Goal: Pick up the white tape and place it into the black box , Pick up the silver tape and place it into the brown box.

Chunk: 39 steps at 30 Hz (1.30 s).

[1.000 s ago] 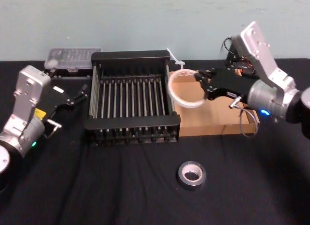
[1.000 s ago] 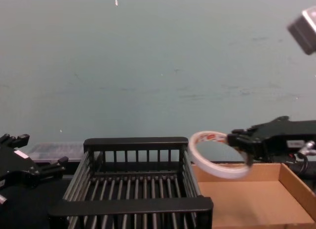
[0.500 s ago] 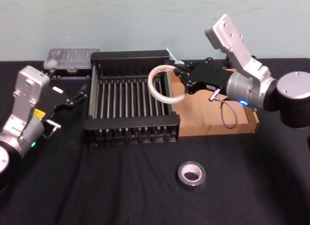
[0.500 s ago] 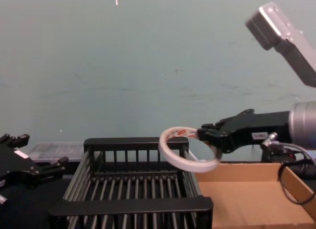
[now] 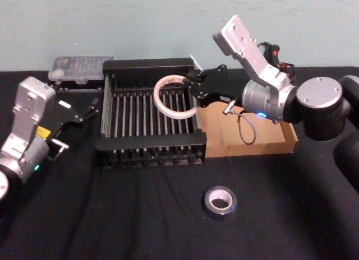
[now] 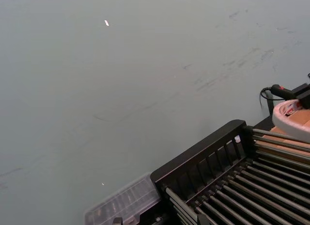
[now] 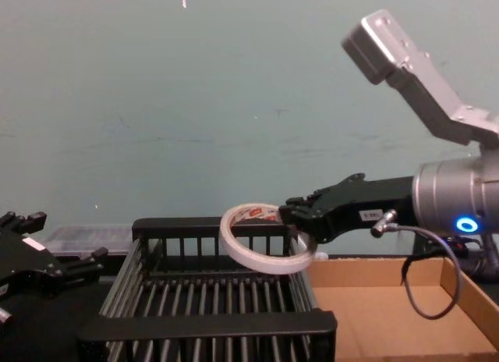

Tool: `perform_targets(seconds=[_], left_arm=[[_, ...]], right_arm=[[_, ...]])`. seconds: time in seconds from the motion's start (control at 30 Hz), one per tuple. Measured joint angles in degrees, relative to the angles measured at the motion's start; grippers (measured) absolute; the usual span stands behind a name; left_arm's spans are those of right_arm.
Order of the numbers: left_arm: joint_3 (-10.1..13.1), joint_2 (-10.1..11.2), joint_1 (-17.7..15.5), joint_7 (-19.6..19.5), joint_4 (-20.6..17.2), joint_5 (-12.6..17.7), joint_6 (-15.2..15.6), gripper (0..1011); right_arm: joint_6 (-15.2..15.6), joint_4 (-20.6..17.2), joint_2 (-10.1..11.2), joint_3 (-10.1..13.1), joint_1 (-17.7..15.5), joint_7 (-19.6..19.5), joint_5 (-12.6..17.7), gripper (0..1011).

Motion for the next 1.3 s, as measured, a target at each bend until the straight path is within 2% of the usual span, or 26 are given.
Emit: perform_targets(seconds=[0.6,1.23,1.3], left_arm=[[0.0,0.0,0.0,0.0,0.0,0.0,0.0,1001],[0.0,0.0,0.0,0.0,0.0,0.0,0.0,1001],[0.0,0.0,0.0,0.0,0.0,0.0,0.0,1001]], right_arm=[[-0.2,5.9,-3.1,-1.2,2.3,-0.2,-1.7,80],[-0.1,6.1,-3.3,-1.1,2.3,-0.5,-1.8,80],[-0.1,6.1,-3.3,-1.1,2.2,-0.5,-1.8,119]])
